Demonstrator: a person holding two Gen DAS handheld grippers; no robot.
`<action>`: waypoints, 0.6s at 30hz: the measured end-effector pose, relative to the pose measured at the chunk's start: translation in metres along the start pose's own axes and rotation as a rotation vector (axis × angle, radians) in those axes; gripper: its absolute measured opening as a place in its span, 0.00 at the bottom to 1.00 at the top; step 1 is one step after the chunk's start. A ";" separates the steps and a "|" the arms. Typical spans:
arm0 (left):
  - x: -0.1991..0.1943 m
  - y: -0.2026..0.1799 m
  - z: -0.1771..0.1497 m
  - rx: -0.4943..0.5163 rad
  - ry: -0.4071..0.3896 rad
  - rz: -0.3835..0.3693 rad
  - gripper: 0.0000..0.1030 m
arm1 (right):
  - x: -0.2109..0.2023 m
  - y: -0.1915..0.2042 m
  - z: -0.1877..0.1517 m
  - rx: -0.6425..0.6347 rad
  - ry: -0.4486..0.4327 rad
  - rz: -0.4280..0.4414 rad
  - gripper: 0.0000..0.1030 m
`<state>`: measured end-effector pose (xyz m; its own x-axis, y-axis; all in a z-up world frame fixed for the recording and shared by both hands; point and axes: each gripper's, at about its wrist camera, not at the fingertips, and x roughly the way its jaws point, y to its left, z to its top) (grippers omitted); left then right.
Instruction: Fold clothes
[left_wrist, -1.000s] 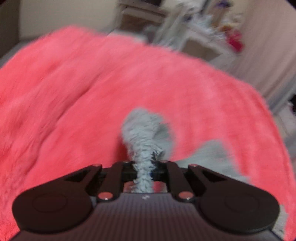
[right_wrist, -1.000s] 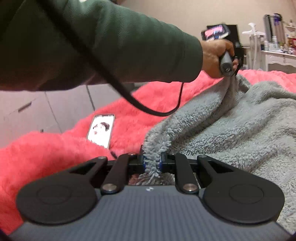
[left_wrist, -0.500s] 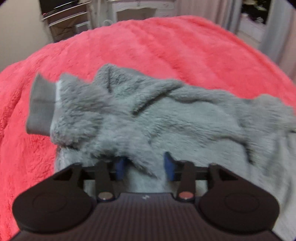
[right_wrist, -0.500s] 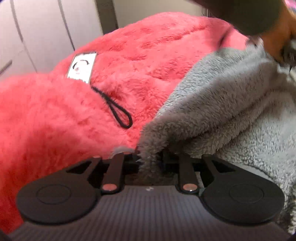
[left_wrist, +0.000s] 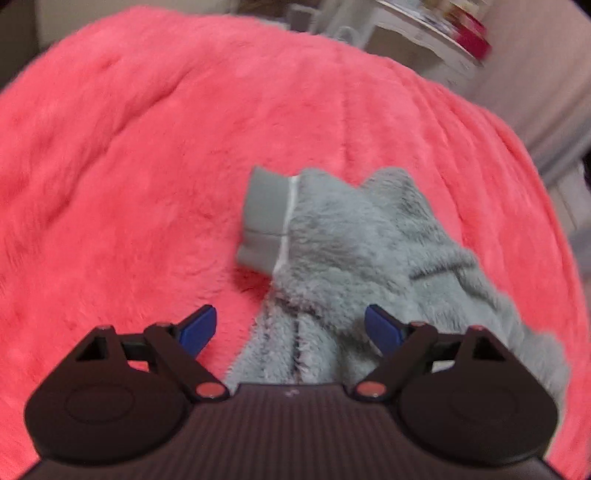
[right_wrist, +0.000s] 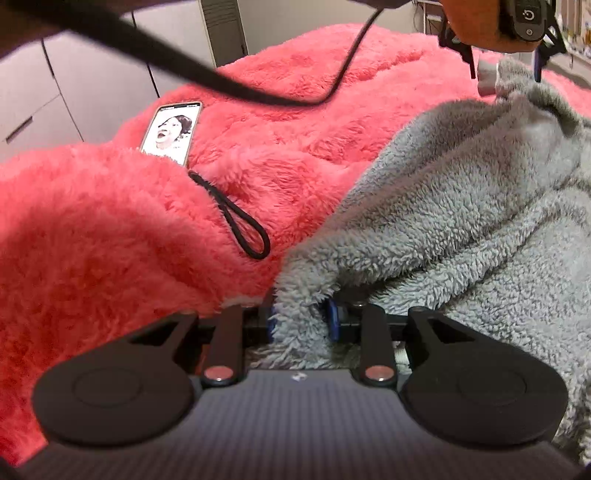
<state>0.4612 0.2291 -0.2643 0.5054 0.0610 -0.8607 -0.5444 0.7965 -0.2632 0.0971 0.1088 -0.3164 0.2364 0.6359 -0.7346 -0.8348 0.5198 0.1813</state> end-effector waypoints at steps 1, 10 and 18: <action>0.005 0.002 0.001 -0.002 -0.013 0.005 0.86 | 0.000 0.000 0.001 -0.001 -0.001 0.005 0.29; 0.024 -0.058 0.016 0.040 -0.212 -0.139 0.82 | 0.003 -0.006 0.005 0.017 0.000 0.042 0.29; 0.017 -0.160 -0.023 0.421 -0.212 -0.183 0.86 | 0.005 -0.018 0.005 0.069 0.005 0.084 0.29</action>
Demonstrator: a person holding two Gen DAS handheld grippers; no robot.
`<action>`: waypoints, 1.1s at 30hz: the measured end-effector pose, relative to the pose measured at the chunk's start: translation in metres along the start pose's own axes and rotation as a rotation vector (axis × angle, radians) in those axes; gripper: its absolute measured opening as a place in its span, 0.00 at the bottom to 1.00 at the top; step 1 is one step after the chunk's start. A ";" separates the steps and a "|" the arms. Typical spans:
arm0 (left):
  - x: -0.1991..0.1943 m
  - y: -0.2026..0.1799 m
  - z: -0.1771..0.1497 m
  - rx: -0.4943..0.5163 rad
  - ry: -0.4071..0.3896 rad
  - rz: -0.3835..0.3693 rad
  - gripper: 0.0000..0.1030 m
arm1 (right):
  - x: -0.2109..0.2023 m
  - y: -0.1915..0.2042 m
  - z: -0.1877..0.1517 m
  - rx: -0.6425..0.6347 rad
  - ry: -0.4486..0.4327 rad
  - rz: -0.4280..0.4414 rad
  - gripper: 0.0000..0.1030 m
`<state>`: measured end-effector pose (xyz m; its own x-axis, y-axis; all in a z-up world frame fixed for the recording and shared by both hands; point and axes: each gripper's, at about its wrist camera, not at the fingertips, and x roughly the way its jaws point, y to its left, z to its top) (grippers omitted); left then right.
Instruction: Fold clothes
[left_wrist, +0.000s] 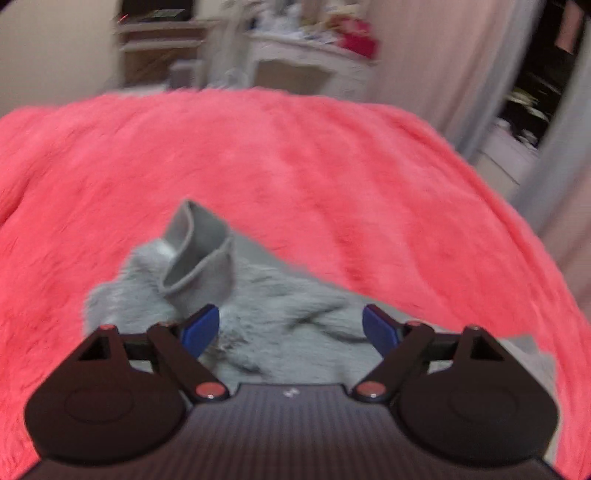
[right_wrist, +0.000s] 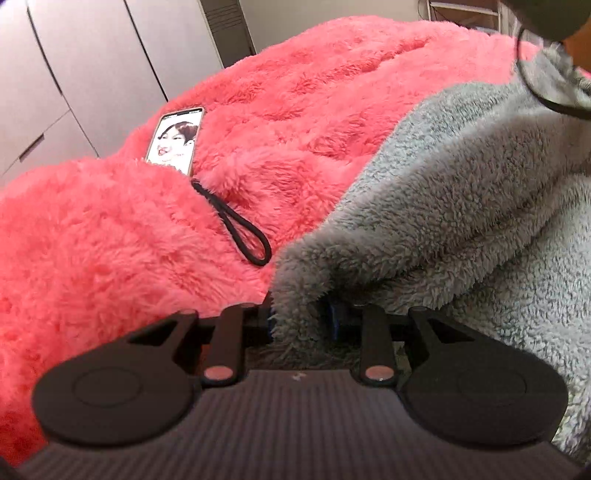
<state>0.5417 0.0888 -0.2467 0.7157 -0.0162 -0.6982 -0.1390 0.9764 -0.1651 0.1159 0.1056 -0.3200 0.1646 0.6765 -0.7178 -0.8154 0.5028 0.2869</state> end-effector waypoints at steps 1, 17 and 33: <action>-0.007 -0.003 -0.002 0.024 -0.011 0.003 0.86 | -0.001 -0.001 0.000 0.010 -0.003 0.006 0.29; -0.205 0.107 -0.032 -0.018 -0.077 0.212 1.00 | -0.008 -0.009 0.000 0.088 -0.056 -0.023 0.59; -0.356 0.089 -0.140 0.175 -0.290 0.352 0.99 | -0.120 -0.046 0.019 0.152 -0.248 0.075 0.59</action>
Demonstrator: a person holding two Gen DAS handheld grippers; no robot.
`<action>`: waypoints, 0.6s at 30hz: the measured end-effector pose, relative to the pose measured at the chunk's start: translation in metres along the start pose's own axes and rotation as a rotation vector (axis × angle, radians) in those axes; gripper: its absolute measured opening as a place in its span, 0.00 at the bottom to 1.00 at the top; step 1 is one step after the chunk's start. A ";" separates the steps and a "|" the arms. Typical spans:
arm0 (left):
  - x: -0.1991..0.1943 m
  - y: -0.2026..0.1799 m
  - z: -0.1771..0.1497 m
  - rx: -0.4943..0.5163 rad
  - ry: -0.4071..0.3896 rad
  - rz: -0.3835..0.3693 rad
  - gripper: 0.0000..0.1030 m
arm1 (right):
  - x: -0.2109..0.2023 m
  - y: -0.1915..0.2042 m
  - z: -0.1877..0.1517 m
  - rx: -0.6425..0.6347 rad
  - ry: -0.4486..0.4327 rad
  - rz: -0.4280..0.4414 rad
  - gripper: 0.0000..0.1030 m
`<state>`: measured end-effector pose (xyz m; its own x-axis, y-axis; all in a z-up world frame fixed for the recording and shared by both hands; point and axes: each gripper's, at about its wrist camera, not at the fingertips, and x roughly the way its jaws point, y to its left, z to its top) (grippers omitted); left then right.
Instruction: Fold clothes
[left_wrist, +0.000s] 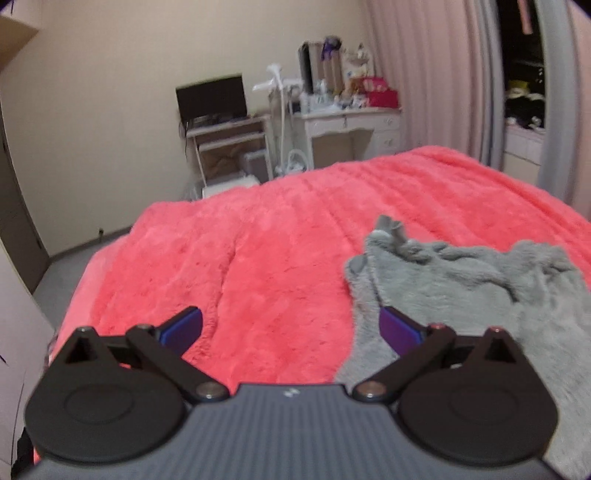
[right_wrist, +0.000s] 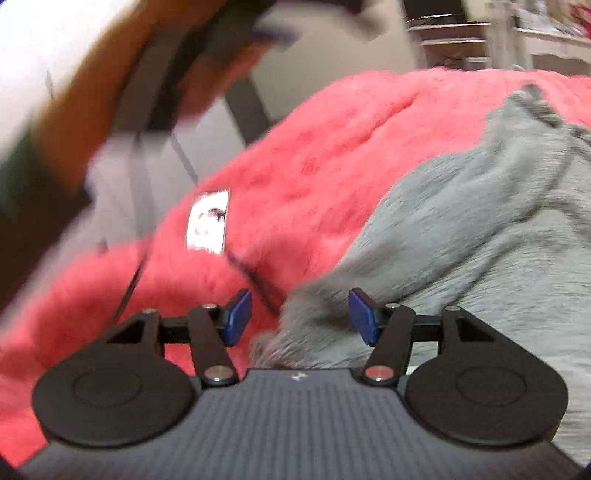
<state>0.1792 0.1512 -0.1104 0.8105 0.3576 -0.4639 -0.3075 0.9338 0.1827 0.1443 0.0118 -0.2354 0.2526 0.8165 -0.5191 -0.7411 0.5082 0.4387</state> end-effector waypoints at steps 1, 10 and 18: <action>-0.014 -0.008 -0.008 -0.010 -0.046 0.038 1.00 | -0.011 -0.014 0.005 0.040 -0.040 -0.017 0.59; -0.080 -0.161 -0.084 0.274 -0.059 -0.162 0.99 | -0.141 -0.230 -0.002 0.596 -0.558 -0.442 0.91; -0.110 -0.251 -0.127 0.569 -0.047 -0.285 1.00 | -0.144 -0.351 -0.059 0.930 -0.626 -0.283 0.91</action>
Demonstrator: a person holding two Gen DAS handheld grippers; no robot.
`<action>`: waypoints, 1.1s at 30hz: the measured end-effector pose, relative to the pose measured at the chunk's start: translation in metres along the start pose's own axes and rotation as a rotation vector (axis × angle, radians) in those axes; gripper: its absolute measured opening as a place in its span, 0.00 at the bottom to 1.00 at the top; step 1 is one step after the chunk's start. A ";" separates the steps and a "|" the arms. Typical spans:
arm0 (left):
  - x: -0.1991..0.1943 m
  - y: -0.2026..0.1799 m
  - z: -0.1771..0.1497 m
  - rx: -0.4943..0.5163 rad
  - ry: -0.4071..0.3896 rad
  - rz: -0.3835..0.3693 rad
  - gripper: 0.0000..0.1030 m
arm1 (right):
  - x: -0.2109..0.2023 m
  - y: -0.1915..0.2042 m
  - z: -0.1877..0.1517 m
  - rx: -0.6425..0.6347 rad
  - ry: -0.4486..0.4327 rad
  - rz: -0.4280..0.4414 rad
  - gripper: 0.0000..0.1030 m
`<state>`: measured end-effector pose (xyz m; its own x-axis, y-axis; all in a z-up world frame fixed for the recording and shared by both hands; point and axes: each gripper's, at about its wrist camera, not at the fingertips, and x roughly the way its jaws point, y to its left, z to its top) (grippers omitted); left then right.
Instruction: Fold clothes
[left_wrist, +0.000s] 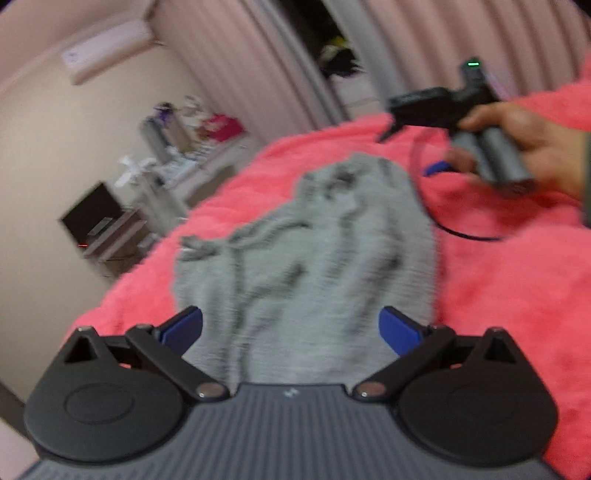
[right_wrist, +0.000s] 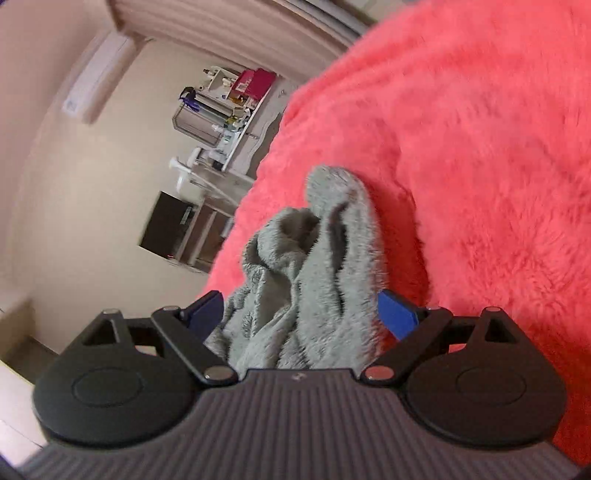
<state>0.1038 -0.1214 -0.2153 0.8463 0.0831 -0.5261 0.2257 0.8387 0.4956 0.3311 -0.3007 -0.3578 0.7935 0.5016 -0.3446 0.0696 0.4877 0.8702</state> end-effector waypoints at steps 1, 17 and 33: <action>0.006 -0.005 -0.002 0.015 0.019 -0.006 1.00 | 0.010 -0.007 0.002 -0.002 0.013 -0.003 0.91; 0.028 -0.006 -0.024 -0.155 0.159 -0.195 0.24 | 0.117 0.034 0.020 -0.295 0.315 -0.157 0.26; -0.009 0.159 -0.130 -1.061 0.249 -0.097 0.27 | 0.204 0.286 -0.059 -0.582 0.398 -0.098 0.29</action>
<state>0.0697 0.0811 -0.2214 0.6995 -0.0023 -0.7146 -0.3448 0.8748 -0.3404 0.4769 -0.0166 -0.2004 0.5113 0.6044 -0.6110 -0.2930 0.7909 0.5372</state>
